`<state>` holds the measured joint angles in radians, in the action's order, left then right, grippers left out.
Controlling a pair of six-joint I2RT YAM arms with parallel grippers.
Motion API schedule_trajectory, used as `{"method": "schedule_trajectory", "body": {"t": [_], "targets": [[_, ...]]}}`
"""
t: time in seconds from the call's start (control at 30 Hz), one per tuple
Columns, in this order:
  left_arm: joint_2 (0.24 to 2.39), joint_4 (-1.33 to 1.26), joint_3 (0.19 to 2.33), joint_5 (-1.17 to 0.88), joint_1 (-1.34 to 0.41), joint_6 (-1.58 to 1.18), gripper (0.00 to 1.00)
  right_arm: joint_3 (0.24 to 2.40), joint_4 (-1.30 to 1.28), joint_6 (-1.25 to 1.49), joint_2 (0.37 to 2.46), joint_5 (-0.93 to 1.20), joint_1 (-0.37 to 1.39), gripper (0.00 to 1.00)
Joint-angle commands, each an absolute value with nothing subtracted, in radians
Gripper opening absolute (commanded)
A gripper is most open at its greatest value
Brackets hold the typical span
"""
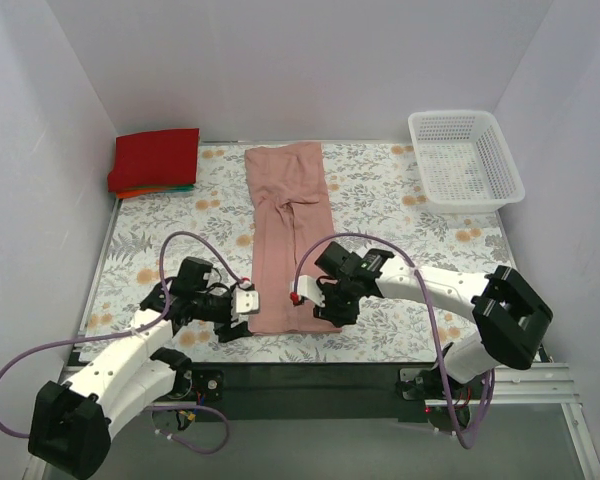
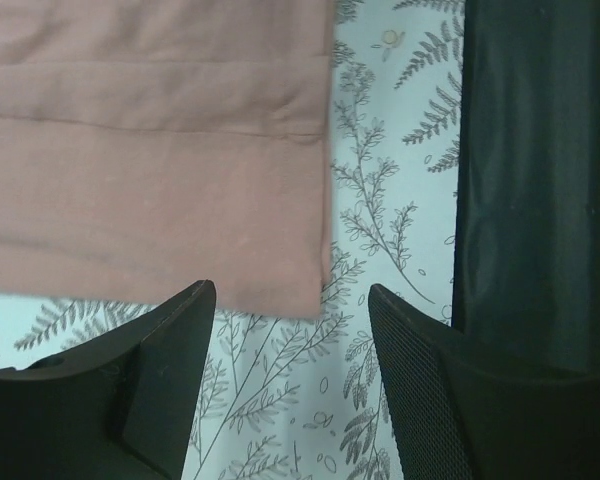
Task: Fold and stack the t-shirts
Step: Fold the tshirt
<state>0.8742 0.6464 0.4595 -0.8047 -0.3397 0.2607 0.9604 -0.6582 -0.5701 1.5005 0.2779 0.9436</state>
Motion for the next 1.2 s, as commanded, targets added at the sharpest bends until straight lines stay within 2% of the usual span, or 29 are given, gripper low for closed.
{"method": "schedule_trajectory", "body": {"t": [0.0,0.63,0.77,0.97,1.17], "targets": [[0.827,0.524,0.417,-0.732,-0.426,0.290,0.61,0.917,-0.551,-0.583,1.448,0.200,1.003,0.39],[0.952,0.384,0.356,-0.621,-0.581,0.337,0.58,0.743,-0.373,-0.552,1.479,0.127,1.103,0.40],[0.965,0.385,0.347,-0.600,-0.601,0.365,0.54,0.723,-0.364,-0.551,1.486,0.126,1.108,0.40],[0.917,0.408,0.316,-0.571,-0.652,0.374,0.49,0.707,-0.364,-0.546,1.494,0.127,1.120,0.32],[0.963,0.411,0.308,-0.522,-0.670,0.359,0.36,0.689,-0.367,-0.549,1.499,0.123,1.153,0.18]]}}
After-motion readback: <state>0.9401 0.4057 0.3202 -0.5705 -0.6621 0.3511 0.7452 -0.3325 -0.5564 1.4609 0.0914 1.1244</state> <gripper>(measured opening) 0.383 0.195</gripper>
